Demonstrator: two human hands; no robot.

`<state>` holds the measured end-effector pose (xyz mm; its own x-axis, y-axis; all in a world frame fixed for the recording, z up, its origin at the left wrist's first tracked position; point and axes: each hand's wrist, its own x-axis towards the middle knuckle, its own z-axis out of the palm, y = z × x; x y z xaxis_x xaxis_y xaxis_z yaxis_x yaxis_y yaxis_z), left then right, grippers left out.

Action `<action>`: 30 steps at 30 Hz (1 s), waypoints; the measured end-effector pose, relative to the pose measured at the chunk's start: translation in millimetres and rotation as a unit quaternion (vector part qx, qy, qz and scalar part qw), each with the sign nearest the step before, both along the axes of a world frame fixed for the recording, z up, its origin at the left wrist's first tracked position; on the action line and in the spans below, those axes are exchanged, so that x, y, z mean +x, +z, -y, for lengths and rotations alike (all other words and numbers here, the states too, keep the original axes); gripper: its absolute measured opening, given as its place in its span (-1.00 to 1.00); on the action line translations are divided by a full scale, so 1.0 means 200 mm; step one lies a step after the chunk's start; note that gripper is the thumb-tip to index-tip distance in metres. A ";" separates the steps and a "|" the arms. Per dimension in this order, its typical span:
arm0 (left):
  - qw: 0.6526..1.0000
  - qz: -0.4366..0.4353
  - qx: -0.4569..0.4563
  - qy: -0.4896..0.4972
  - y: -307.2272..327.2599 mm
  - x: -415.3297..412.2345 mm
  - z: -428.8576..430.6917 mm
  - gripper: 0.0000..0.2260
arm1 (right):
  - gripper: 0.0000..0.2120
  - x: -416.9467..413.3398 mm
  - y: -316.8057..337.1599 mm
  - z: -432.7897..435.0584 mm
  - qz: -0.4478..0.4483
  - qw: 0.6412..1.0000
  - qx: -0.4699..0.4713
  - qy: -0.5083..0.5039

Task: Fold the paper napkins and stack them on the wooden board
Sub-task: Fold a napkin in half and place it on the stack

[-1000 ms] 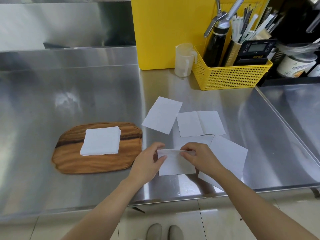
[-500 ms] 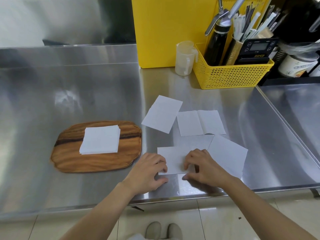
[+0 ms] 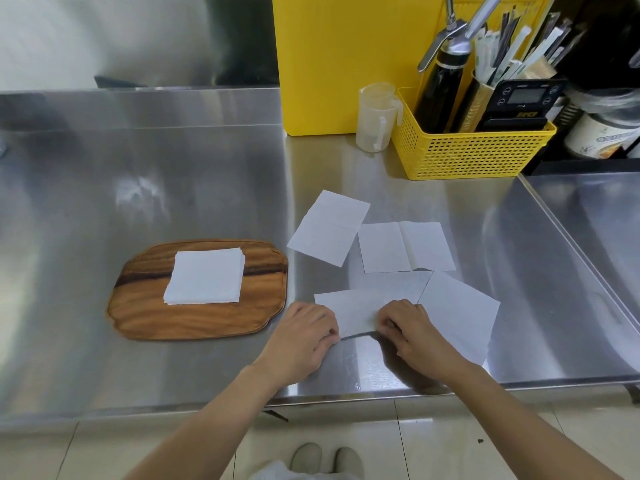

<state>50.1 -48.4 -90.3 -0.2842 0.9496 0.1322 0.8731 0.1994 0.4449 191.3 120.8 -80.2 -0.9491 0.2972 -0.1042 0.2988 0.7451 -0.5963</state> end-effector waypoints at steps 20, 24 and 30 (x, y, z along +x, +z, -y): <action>0.904 0.343 0.110 0.229 0.20 0.00 -0.07 -0.90 | -0.91 -0.17 0.19 -0.04 -0.036 0.941 -0.291 -0.167; 0.879 0.376 0.138 0.259 0.20 0.01 -0.05 -0.86 | -0.91 -0.17 0.17 -0.05 -0.053 0.909 -0.367 -0.189; 0.844 0.388 0.165 0.330 0.20 0.00 0.00 -0.88 | -0.81 -0.24 0.15 -0.03 -0.094 0.882 -0.400 -0.232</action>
<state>50.7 -49.1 -50.3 -0.8603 0.4976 -0.1105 0.0395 0.2813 0.9588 142.5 126.2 -49.3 -0.7672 0.5613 -0.3106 0.3011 -0.1125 -0.9469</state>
